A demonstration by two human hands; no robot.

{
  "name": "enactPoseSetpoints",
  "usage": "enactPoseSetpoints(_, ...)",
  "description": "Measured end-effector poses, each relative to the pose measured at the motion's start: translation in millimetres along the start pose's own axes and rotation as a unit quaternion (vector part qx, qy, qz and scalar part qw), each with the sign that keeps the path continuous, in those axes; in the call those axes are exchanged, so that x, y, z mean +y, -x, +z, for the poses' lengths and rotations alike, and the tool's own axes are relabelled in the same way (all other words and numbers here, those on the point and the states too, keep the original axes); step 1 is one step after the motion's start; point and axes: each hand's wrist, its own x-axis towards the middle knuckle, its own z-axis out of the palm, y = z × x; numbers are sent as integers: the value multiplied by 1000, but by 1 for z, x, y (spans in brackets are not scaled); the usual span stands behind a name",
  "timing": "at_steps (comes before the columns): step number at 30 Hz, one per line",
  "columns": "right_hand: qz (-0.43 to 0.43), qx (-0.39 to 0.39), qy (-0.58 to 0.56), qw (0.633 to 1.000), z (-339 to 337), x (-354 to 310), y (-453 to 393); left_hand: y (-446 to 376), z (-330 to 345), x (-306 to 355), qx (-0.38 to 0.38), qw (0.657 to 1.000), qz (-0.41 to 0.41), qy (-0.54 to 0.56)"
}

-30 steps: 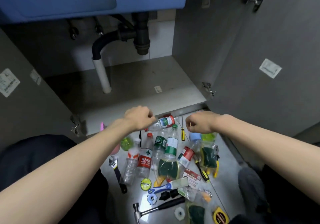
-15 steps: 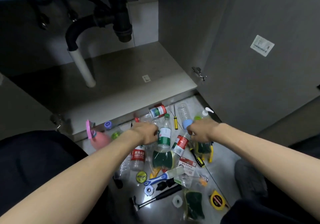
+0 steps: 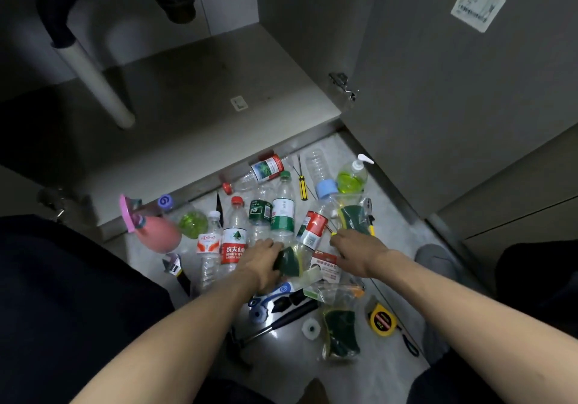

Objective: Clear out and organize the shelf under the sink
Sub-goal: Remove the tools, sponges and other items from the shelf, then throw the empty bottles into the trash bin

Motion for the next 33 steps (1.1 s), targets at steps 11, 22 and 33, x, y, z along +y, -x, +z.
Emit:
enactPoseSetpoints(11, -112, 118, 153, 975, 0, -7, -78, 26, 16, -47, 143, 977, -125, 96)
enactPoseSetpoints(22, -108, 111, 244, 957, 26, -17, -121, 29, 49, -103, 138, 870, -381, 282)
enactPoseSetpoints(33, -92, 99, 309, 941, 13, -16, -106, 16, 33, -97, 139, 819, -444, 335)
